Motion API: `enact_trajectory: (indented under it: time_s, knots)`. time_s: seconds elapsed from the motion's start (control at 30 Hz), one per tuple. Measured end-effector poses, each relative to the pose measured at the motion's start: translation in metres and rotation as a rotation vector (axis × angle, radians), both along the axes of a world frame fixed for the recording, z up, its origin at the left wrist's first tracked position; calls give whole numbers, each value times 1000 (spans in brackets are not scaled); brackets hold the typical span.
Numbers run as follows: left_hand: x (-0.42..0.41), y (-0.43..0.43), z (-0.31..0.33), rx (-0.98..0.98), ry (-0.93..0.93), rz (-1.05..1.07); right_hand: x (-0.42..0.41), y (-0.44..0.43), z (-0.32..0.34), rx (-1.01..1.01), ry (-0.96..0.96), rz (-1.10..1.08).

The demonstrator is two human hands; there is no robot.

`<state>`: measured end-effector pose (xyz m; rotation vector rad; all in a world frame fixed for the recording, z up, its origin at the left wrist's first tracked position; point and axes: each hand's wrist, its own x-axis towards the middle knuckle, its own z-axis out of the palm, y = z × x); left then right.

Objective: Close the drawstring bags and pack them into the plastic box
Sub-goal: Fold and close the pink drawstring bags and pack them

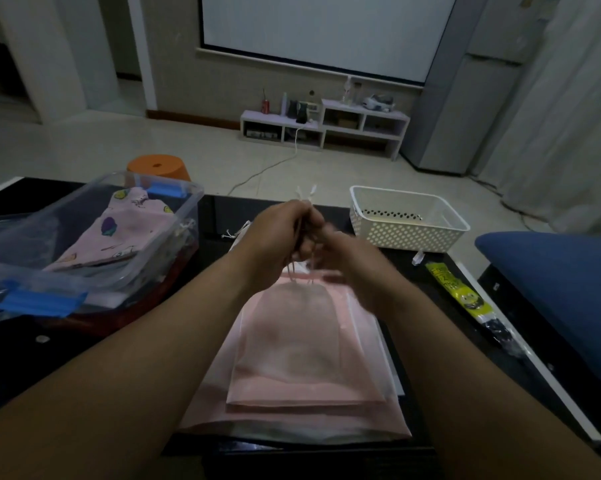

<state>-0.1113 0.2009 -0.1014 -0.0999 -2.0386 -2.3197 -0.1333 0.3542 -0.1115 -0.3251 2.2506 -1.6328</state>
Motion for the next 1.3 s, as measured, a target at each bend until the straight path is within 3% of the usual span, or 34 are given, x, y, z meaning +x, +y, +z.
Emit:
enact_trajectory:
  time_s: [0.1,0.23,0.3,0.47,0.63,0.77,1.03,1.2,1.3]
  knots:
    - [-8,-10,-2,100,-45,38,8,7,-31,131,20,131]
    - [-14,-15,-4,233,-104,102,11,6,-37,-83,-75,-22]
    - [-17,-19,-5,188,-96,199,10,4,-37,-156,-138,-61]
    - [-27,-39,-6,-115,-41,441,11,0,-32,-33,-136,-21]
    - [-27,-45,-5,-64,-67,461,9,-4,-28,-293,-258,-62]
    - [-23,-49,-8,27,-134,430,6,1,-30,-212,-202,-93]
    - [-19,-38,4,-80,-10,295,23,-16,-23,305,98,140]
    - [-20,-39,4,-60,15,251,31,-25,-20,398,235,295]
    - [-20,-36,5,-187,5,116,32,-28,-22,322,218,271]
